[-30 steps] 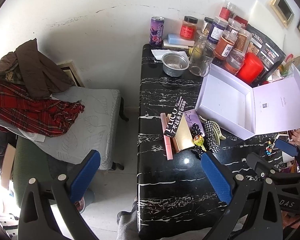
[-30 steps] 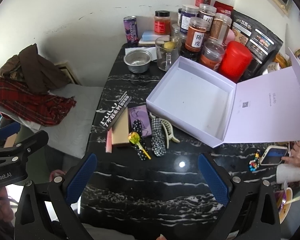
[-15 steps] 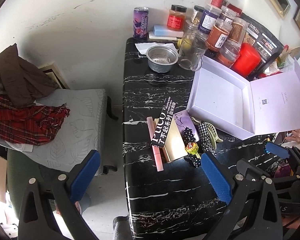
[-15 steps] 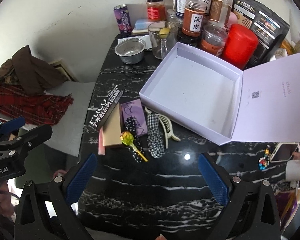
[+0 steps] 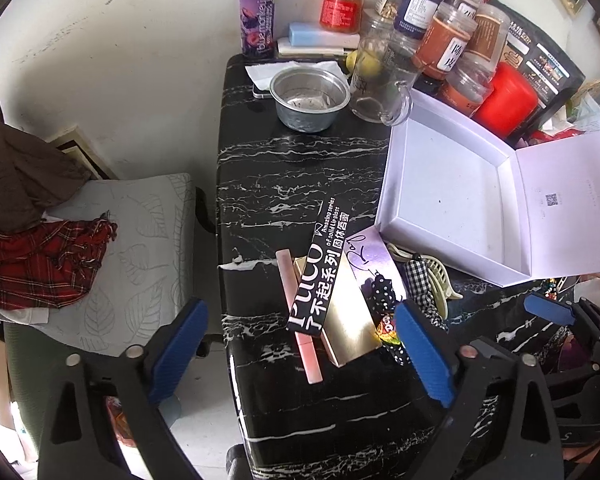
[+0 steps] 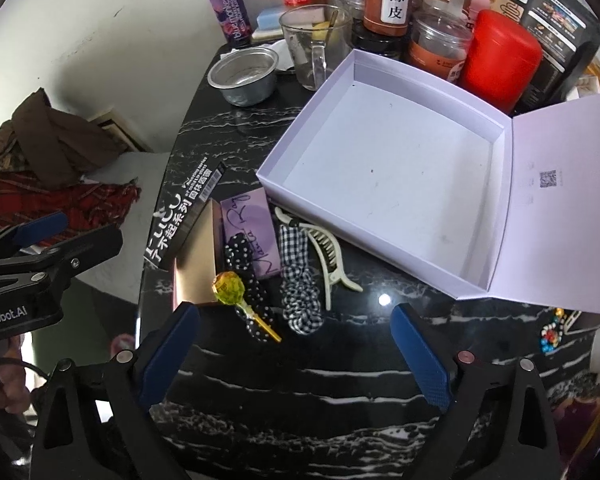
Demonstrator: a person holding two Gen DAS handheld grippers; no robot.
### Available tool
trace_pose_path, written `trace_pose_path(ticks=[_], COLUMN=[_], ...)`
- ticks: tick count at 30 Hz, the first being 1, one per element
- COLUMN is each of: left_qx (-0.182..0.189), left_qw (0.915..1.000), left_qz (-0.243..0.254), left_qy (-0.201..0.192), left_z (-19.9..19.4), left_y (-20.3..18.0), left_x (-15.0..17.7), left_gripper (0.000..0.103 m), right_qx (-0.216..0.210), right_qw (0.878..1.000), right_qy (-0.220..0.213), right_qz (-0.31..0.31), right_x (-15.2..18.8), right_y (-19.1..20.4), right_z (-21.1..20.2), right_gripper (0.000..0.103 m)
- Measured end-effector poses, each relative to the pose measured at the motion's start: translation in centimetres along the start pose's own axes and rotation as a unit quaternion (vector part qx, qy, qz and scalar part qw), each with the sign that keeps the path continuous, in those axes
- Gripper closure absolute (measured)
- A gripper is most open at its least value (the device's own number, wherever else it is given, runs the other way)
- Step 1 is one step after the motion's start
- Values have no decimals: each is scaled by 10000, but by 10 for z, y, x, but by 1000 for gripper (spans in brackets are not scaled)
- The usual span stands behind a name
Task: Organize rigid objects
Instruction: 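Grasp the black PUCO box with the left tool while the right tool grasps the lollipop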
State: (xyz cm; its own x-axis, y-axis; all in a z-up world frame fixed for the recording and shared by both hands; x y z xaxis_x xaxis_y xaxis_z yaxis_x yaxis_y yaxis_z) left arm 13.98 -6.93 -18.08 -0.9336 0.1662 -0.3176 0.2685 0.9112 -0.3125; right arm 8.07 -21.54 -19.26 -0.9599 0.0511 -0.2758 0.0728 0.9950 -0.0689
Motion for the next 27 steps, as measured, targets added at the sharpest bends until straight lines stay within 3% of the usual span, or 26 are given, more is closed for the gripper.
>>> trace_pose_path(ticks=[5,9,14,16,18,22,27], left_qx=[128,140,275,281,232,454,409], left_qw=[9998,9996,9990,9991,9994,9975,9985], left_qz=[-65,-47,-221,-191,-55,-108,105], left_qy=[130,230,292,271,261,535,351], left_z=[21,37,53,56,62,80,74], left_y=[4,7,11,11,10,11,8], left_x=[0,1,-1,-3,-6,-1,-5], left_gripper=[15,28,30,42,61,73,78], right_qx=[-33,-51,-164,-179,-215,-449,-532], right_qw=[9998,9995,9989,9989,9989,9982,9968], right_qy=[190,293,393,370,332,211,134], right_qz=[-16,-78,-170,-205,-243,-346,-575], right_x=[1,0,-4,-7,-10,-13,-11], right_y=[-1,-2,1,2,4,11,21], right_z=[20,35,48,50,50,44,38], right_gripper=[12,15,19,19,20,24,24])
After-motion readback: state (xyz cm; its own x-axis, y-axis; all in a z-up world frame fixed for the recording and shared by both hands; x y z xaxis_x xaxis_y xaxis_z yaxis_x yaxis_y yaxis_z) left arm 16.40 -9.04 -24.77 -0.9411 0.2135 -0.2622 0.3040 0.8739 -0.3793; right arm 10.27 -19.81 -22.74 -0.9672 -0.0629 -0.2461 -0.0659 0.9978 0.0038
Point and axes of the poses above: each gripper's, at about its wrist camera, not at the fingertips, and z roughly the way its jaws point, y to its left, x to its underside, the point moved 10 cm from there along z, roughly the way its jaws point, and after that the axes turned 13 degrees about x, right-handed, at the moved point
